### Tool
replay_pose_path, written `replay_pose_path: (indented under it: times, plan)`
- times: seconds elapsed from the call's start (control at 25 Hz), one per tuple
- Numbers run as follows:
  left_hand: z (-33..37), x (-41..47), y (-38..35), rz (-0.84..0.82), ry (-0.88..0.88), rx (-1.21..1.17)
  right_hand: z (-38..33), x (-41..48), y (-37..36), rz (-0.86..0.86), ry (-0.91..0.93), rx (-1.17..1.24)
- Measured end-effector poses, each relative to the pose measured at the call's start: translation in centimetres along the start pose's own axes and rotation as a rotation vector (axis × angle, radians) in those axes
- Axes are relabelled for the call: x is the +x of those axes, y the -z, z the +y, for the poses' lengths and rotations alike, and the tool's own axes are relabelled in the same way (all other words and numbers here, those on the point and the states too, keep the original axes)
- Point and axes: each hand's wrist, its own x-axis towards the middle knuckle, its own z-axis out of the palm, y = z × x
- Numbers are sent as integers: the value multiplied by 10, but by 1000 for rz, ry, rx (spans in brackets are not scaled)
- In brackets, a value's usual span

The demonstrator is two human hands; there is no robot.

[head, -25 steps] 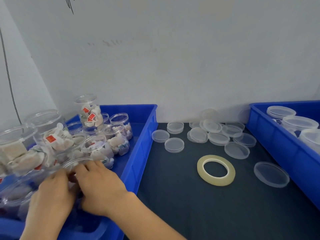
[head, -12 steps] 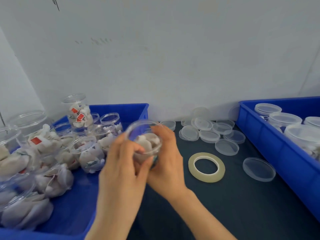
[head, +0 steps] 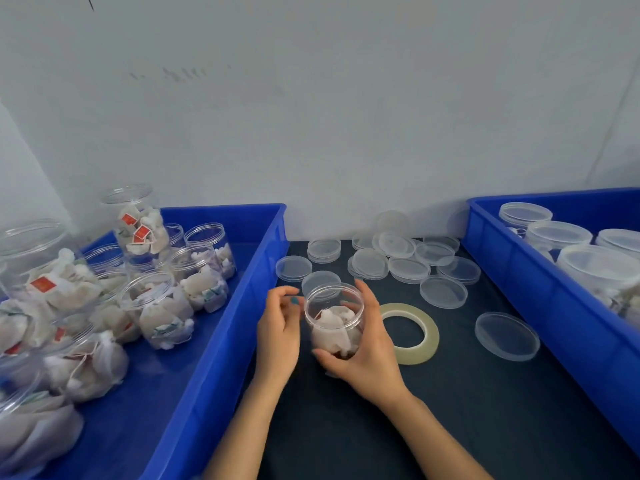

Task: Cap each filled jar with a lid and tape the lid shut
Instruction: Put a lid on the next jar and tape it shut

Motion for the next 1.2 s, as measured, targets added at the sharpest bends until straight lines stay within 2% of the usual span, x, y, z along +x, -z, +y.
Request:
replay_pose_path:
  times: [0.2, 0.28, 0.36, 0.44, 0.48, 0.6, 0.64, 0.68, 0.76, 0.84, 0.92, 1.2]
  plan:
    - [-50, 84, -45, -463, 33, 610, 14, 1, 2, -51, -37, 84]
    - [-64, 95, -57, -464, 30, 831, 16, 2, 2, -67, -43, 94]
    - [-70, 93, -67, -315, -31, 884, 17, 2, 2, -75, -53, 103]
    - [-67, 83, -70, -183, -43, 774, 19, 2, 3, -99, -68, 125]
    - [-62, 81, -68, -150, 12, 646, 20, 2, 4, -113, -78, 131]
    - [-28, 79, -47, -93, 336, -13, 22, 3, 6, -112, -120, 154]
    - [-11, 77, -38, -85, 359, -201, 21, 3, 6, -102, -132, 160]
    - [5, 72, -29, -99, 299, -274, 20, 3, 6, -95, -139, 160]
    - [37, 56, -10, -250, 68, -255, 19, 2, 6, -92, -143, 161]
    - [59, 36, 0, -484, -141, -42, 19, 2, 7, -91, -140, 168]
    - [65, 23, 1, -564, -228, 244, 19, 2, 7, -95, -132, 182]
    - [74, -6, -13, -326, -296, 920, 19, 0, 7, -94, -106, 177]
